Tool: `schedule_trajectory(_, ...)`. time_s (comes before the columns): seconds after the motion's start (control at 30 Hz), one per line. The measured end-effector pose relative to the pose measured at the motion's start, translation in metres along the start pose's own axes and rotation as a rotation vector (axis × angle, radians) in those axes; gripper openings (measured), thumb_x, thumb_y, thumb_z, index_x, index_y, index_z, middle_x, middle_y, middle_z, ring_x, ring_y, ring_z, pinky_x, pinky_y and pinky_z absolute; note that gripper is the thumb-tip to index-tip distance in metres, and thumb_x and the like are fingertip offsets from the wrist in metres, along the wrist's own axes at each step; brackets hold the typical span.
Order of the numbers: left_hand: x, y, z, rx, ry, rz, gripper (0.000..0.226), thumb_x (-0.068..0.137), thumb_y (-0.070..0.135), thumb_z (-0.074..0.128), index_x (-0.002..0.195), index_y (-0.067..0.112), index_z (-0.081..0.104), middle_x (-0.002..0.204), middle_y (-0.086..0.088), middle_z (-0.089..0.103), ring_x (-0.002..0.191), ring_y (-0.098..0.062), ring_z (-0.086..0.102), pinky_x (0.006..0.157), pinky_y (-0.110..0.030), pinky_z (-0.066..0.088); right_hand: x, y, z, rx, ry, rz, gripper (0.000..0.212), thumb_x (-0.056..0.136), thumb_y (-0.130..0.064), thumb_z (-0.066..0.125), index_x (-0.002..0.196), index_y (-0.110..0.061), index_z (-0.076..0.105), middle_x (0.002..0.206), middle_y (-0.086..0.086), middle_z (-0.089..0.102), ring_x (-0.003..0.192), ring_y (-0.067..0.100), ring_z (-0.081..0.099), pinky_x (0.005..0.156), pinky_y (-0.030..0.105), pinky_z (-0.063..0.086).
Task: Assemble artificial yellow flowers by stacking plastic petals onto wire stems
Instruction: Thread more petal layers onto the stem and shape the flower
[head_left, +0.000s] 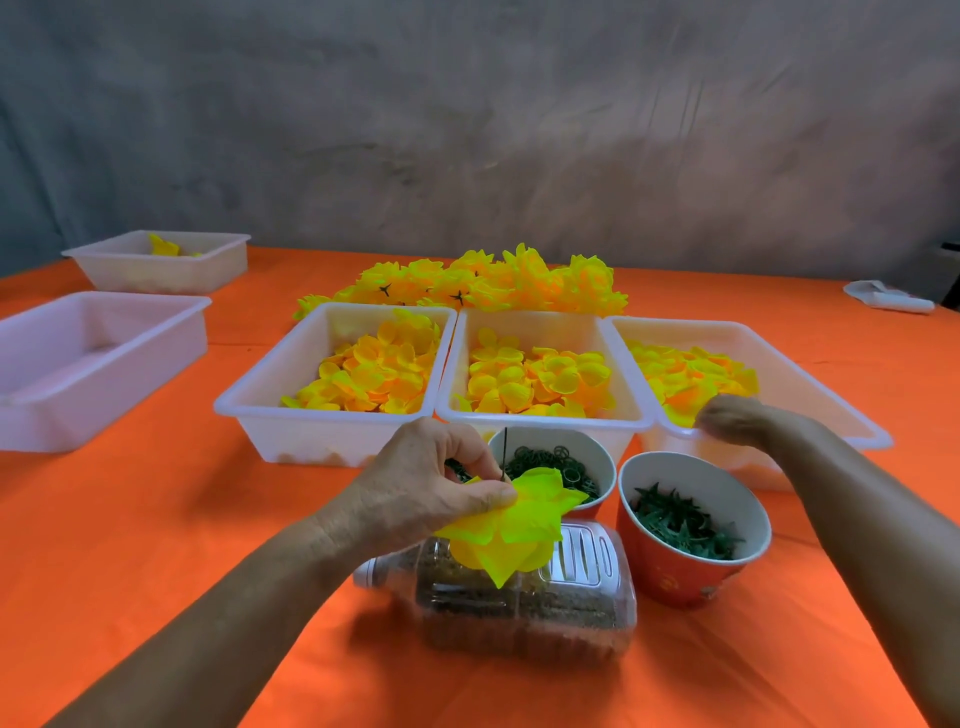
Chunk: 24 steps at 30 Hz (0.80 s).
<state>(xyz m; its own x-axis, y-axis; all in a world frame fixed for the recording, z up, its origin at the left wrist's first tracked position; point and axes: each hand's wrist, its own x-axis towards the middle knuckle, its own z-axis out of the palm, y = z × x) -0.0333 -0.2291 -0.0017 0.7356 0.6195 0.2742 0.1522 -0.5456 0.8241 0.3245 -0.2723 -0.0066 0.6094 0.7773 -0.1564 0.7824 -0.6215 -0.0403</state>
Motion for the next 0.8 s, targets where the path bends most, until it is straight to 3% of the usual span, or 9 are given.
schedule_trajectory(0.1, 0.001, 0.0, -0.001, 0.003, -0.013, -0.004, 0.019, 0.066, 0.035, 0.074, 0.068, 0.016, 0.072, 0.085, -0.012, 0.068, 0.08, -0.04, 0.06, 0.074, -0.055, 0.05, -0.002, 0.001, -0.003, -0.059, -0.064, -0.014, 0.026, 0.103, -0.014, 0.026, 0.093, -0.012, 0.05, 0.132, 0.009, 0.048, 0.119, 0.021, 0.042, 0.108, 0.041, 0.024)
schedule_trajectory(0.17, 0.002, 0.0, -0.001, 0.009, -0.014, -0.008, 0.02, 0.066, 0.035, 0.074, 0.068, 0.016, 0.072, 0.084, -0.011, 0.068, 0.08, -0.04, 0.06, 0.075, -0.054, 0.05, 0.0, -0.001, -0.004, 0.011, -0.111, -0.033, 0.022, 0.102, -0.01, 0.029, 0.098, -0.007, 0.05, 0.135, 0.016, 0.047, 0.107, 0.018, 0.041, 0.102, 0.036, 0.031)
schedule_trajectory(0.27, 0.001, -0.001, -0.001, 0.012, -0.011, -0.013, 0.02, 0.066, 0.036, 0.074, 0.069, 0.016, 0.072, 0.083, -0.006, 0.069, 0.081, -0.037, 0.061, 0.075, -0.052, 0.051, -0.001, -0.004, -0.004, 0.114, -0.113, -0.038, 0.028, 0.098, -0.001, 0.036, 0.072, -0.006, 0.047, 0.092, 0.014, 0.051, 0.075, 0.018, 0.039, 0.063, 0.025, 0.035)
schedule_trajectory(0.37, 0.001, -0.002, -0.002, 0.014, -0.016, -0.016, 0.013, 0.072, 0.029, 0.078, 0.069, 0.017, 0.072, 0.083, -0.004, 0.069, 0.082, -0.035, 0.062, 0.077, -0.05, 0.052, -0.001, -0.006, -0.005, 0.158, -0.022, 0.036, 0.04, 0.093, 0.002, 0.04, 0.056, -0.011, 0.034, 0.065, 0.007, 0.036, 0.076, 0.022, 0.037, 0.049, 0.023, 0.023)
schedule_trajectory(0.43, 0.0, -0.003, -0.003, 0.007, -0.025, -0.023, 0.011, 0.075, 0.024, 0.079, 0.07, 0.017, 0.072, 0.084, -0.005, 0.069, 0.082, -0.035, 0.062, 0.077, -0.051, 0.052, -0.001, -0.003, -0.002, 0.176, 0.052, 0.044, 0.037, 0.091, 0.0, 0.044, 0.054, -0.005, 0.042, 0.069, 0.014, 0.046, 0.078, 0.024, 0.043, 0.05, 0.023, 0.029)
schedule_trajectory(0.53, 0.0, -0.003, -0.002, 0.009, -0.02, -0.025, 0.011, 0.074, 0.024, 0.08, 0.07, 0.018, 0.072, 0.083, -0.004, 0.068, 0.081, -0.033, 0.062, 0.076, -0.05, 0.052, 0.0, 0.001, 0.005, 0.326, 0.257, 0.066, 0.014, 0.084, -0.003, 0.06, 0.086, 0.001, 0.074, 0.1, 0.021, 0.068, 0.097, 0.033, 0.061, 0.079, 0.03, 0.048)
schedule_trajectory(0.6, 0.0, -0.003, -0.002, 0.007, -0.014, -0.02, 0.014, 0.072, 0.029, 0.079, 0.07, 0.018, 0.072, 0.083, -0.004, 0.068, 0.081, -0.036, 0.062, 0.075, -0.05, 0.052, -0.002, 0.002, 0.009, 0.456, 0.401, 0.079, 0.018, 0.075, -0.004, 0.073, 0.093, -0.004, 0.075, 0.104, 0.018, 0.07, 0.101, 0.031, 0.062, 0.086, 0.032, 0.046)
schedule_trajectory(0.7, 0.0, -0.004, -0.003, 0.003, -0.028, -0.024, 0.012, 0.074, 0.027, 0.08, 0.07, 0.018, 0.072, 0.084, -0.005, 0.068, 0.08, -0.038, 0.061, 0.074, -0.052, 0.052, -0.002, 0.008, 0.012, 0.658, 0.549, 0.059, 0.023, 0.071, 0.0, 0.075, 0.095, -0.001, 0.073, 0.096, 0.018, 0.069, 0.095, 0.03, 0.063, 0.086, 0.034, 0.045)
schedule_trajectory(0.8, 0.0, -0.006, -0.002, -0.005, -0.022, -0.03, 0.015, 0.069, 0.034, 0.079, 0.069, 0.021, 0.072, 0.083, -0.008, 0.068, 0.079, -0.039, 0.062, 0.072, -0.053, 0.052, -0.009, 0.012, 0.005, 1.061, 0.568, 0.076, 0.032, 0.075, 0.005, 0.07, 0.107, 0.004, 0.065, 0.094, 0.015, 0.063, 0.085, 0.023, 0.058, 0.08, 0.036, 0.046)
